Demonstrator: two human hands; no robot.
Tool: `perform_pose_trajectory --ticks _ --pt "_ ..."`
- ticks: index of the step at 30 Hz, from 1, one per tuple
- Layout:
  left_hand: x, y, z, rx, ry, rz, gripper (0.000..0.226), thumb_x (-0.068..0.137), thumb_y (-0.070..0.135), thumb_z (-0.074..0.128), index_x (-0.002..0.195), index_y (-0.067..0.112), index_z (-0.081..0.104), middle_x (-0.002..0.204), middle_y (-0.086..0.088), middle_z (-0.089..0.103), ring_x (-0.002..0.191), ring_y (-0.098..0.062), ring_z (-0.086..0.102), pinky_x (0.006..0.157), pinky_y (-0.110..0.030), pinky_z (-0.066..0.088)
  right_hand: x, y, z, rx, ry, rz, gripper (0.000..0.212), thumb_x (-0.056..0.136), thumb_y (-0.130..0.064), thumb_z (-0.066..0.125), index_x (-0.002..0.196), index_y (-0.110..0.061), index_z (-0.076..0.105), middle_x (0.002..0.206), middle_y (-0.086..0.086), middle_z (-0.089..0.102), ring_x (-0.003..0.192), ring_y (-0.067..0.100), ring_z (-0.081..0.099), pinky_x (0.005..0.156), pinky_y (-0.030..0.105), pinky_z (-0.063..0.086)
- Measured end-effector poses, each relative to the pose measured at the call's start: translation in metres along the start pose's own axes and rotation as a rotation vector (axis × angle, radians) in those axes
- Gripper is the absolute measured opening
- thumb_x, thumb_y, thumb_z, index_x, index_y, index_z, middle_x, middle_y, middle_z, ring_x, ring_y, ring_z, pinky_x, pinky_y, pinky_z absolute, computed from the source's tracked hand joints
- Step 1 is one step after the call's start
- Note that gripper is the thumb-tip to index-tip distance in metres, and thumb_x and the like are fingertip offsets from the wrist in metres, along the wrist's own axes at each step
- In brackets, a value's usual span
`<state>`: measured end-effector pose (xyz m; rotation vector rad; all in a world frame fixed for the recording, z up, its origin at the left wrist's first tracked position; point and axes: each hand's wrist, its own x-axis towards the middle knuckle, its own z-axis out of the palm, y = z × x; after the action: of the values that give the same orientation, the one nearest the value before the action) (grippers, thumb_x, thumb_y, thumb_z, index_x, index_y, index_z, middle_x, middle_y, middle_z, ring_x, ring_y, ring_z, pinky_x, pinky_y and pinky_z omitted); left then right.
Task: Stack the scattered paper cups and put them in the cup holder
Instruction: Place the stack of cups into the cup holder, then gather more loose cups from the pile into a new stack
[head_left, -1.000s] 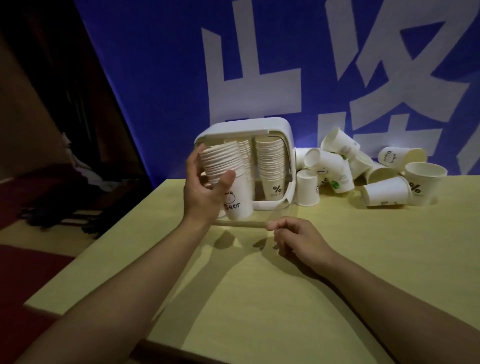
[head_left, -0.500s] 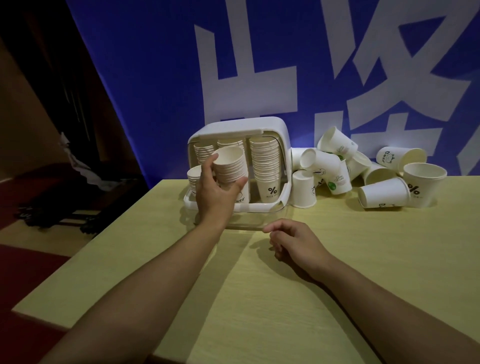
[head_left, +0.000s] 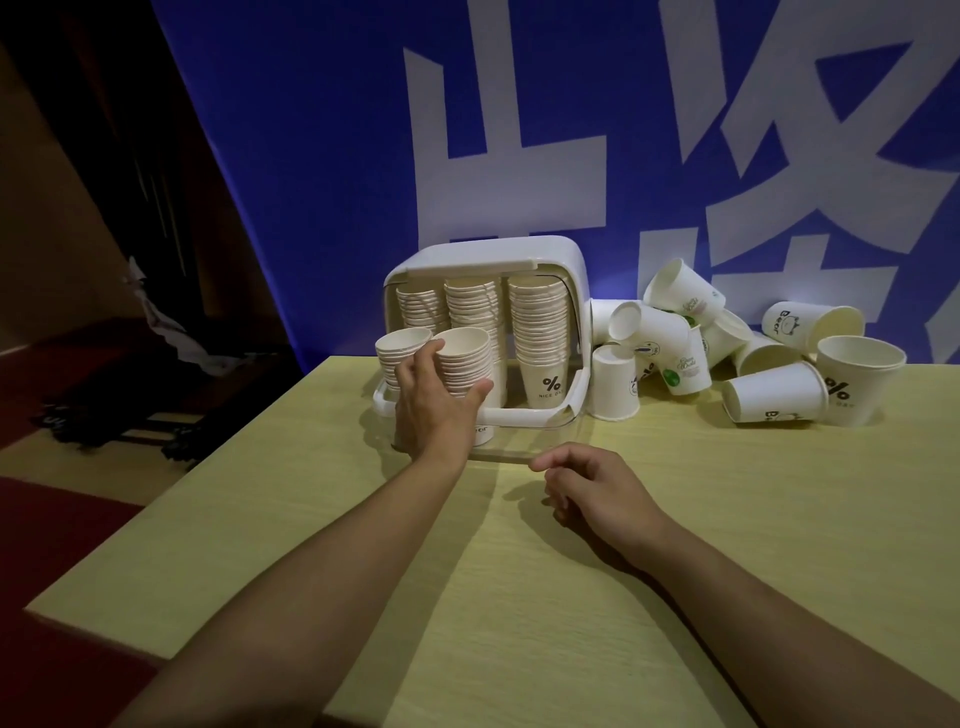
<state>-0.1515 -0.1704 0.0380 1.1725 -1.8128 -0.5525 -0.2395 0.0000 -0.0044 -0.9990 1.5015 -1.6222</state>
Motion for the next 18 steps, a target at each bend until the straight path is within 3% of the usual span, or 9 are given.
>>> perform_pose_trajectory --ticks 4,7,10,11,14,16,18 --pt "-0.004 0.002 0.0 -0.024 0.003 0.018 0.085 0.076 0.042 0.084 0.144 0.04 0.033 0.152 0.003 0.034 0.137 -0.025 0.037 0.101 -0.053 0.046 0.001 0.001 -0.001 -0.029 0.008 -0.004 0.021 0.1 0.0 0.05 0.101 -0.004 0.07 0.059 -0.004 0.052 0.057 0.01 0.047 0.06 0.03 0.044" --pt "-0.013 0.01 0.001 -0.207 0.095 0.007 0.078 0.08 0.035 0.082 0.144 0.035 0.037 0.154 0.003 0.035 0.139 -0.021 0.03 0.103 -0.046 0.038 0.002 0.003 0.0 0.019 0.031 0.01 0.021 0.099 0.001 0.05 0.098 -0.004 0.07 0.059 -0.002 0.052 0.057 0.013 0.046 0.061 0.034 0.042" --pt "-0.036 0.029 -0.001 -0.539 0.143 -0.007 0.052 0.09 0.024 0.073 0.135 0.031 0.047 0.14 0.006 0.048 0.125 -0.012 0.046 0.093 -0.007 0.032 -0.001 -0.001 -0.001 0.016 0.102 -0.01 0.021 0.098 0.001 0.051 0.096 -0.004 0.071 0.059 0.0 0.052 0.056 0.013 0.046 0.064 0.039 0.042" --pt "-0.046 0.036 -0.001 -0.639 0.122 0.0 0.043 0.092 0.021 0.07 0.129 0.031 0.05 0.131 0.008 0.053 0.114 -0.008 0.052 0.084 -0.004 0.037 -0.002 -0.004 -0.002 -0.002 0.15 -0.027 0.021 0.098 0.001 0.051 0.096 -0.005 0.072 0.06 0.0 0.053 0.055 0.013 0.047 0.065 0.04 0.042" --pt "-0.075 0.045 0.008 -0.851 -0.141 0.039 0.026 0.094 0.017 0.066 0.107 0.038 0.057 0.104 0.016 0.062 0.082 -0.003 0.059 0.07 -0.015 0.049 0.001 -0.018 -0.021 -0.043 0.377 -0.071 0.021 0.097 -0.004 0.053 0.096 -0.012 0.073 0.065 0.0 0.057 0.06 0.016 0.05 0.059 0.037 0.042" --pt "-0.092 0.042 0.017 -0.872 -0.494 0.072 0.021 0.092 0.019 0.068 0.098 0.039 0.064 0.091 0.018 0.067 0.072 -0.011 0.057 0.064 -0.022 0.049 0.007 -0.03 -0.044 -0.113 0.519 -0.12 0.021 0.096 -0.007 0.054 0.097 -0.016 0.073 0.072 0.003 0.061 0.064 0.017 0.054 0.058 0.036 0.046" --pt "-0.105 0.04 0.017 -0.796 -0.839 0.097 0.02 0.093 0.014 0.07 0.094 0.033 0.069 0.084 0.018 0.069 0.069 -0.014 0.056 0.057 -0.019 0.046 0.015 -0.042 -0.068 -0.23 0.603 -0.161 0.02 0.096 -0.009 0.055 0.096 -0.018 0.072 0.076 0.001 0.065 0.066 0.017 0.057 0.06 0.034 0.05"
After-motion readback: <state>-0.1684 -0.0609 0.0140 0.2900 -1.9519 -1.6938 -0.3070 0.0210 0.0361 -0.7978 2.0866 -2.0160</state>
